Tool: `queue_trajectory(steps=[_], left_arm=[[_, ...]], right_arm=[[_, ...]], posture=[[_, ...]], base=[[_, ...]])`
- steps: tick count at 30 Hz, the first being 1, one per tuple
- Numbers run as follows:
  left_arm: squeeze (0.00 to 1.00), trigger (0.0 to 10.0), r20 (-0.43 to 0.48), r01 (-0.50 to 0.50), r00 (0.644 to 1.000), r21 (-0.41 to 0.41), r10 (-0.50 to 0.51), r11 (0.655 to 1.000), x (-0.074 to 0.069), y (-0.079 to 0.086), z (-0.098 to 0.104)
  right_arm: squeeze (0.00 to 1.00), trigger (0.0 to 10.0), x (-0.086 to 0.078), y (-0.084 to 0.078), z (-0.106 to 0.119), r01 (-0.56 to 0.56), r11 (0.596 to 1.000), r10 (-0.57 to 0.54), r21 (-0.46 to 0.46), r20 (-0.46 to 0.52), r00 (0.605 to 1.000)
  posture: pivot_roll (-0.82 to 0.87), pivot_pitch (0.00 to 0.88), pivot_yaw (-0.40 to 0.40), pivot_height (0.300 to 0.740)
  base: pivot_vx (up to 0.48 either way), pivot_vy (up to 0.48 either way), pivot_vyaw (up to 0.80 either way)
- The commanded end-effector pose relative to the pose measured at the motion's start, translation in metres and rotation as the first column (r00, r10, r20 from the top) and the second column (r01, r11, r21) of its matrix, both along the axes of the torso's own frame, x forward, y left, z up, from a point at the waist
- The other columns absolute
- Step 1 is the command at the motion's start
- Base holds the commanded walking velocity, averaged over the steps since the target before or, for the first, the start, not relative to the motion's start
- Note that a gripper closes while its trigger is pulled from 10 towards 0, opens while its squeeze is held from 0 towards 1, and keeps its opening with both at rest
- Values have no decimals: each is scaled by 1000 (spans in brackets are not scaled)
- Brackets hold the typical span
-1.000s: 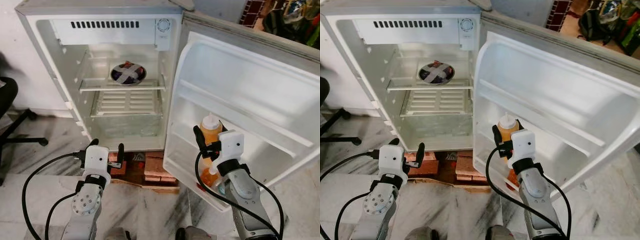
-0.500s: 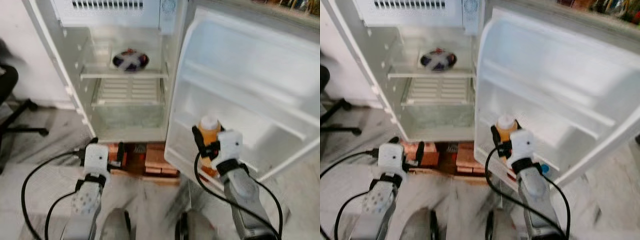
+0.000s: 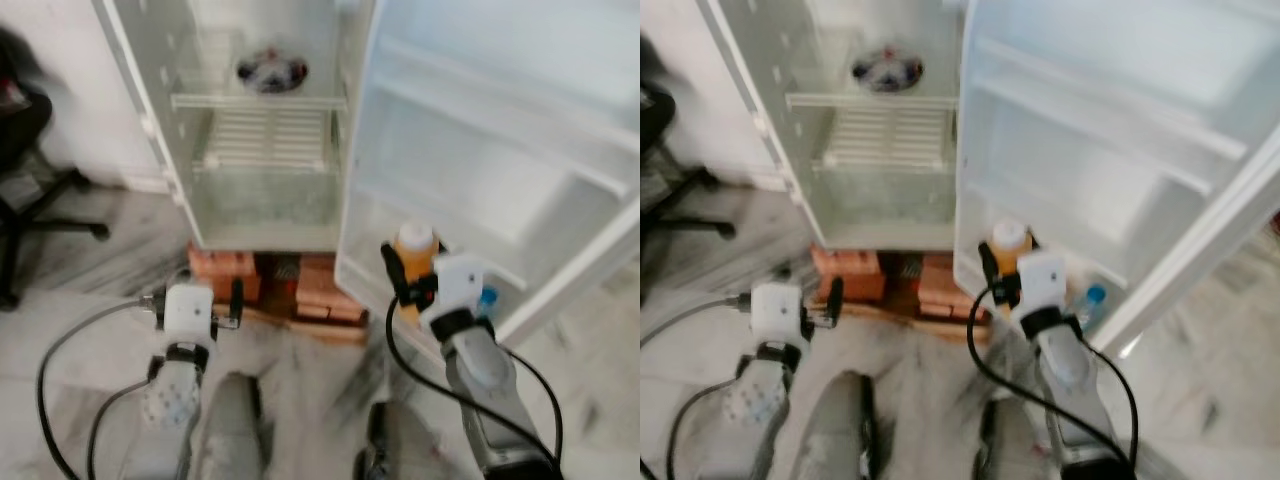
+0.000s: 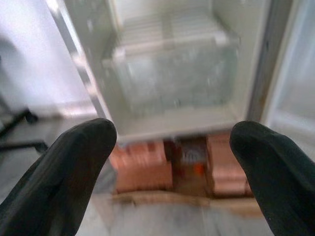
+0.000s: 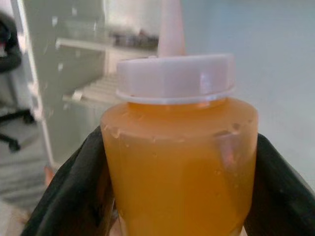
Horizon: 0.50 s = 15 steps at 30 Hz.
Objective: Restocking fridge
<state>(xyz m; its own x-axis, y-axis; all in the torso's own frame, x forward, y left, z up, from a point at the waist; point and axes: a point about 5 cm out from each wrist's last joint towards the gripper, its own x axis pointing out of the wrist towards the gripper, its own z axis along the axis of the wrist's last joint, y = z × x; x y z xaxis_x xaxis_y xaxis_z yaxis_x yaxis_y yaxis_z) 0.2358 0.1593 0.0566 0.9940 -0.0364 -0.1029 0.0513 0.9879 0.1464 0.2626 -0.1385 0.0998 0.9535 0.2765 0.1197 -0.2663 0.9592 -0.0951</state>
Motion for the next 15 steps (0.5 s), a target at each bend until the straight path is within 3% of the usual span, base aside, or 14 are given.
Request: queue_trajectory(steps=[1,15], left_arm=[[0,10000,16,-11,1000,20,10,1000,4,3,5],[0,10000,35,11,999,16,-12,1000,5,1,9]], right_arm=[[0,10000,0,1,3,-6,1000,6,0,11,1000],[0,10000,5,5,4,-17,1000,17,-2,16,1000]], posture=[[109,144,-21,607],[111,149,-20,607]], base=[[0,0,0],[19,0,0]])
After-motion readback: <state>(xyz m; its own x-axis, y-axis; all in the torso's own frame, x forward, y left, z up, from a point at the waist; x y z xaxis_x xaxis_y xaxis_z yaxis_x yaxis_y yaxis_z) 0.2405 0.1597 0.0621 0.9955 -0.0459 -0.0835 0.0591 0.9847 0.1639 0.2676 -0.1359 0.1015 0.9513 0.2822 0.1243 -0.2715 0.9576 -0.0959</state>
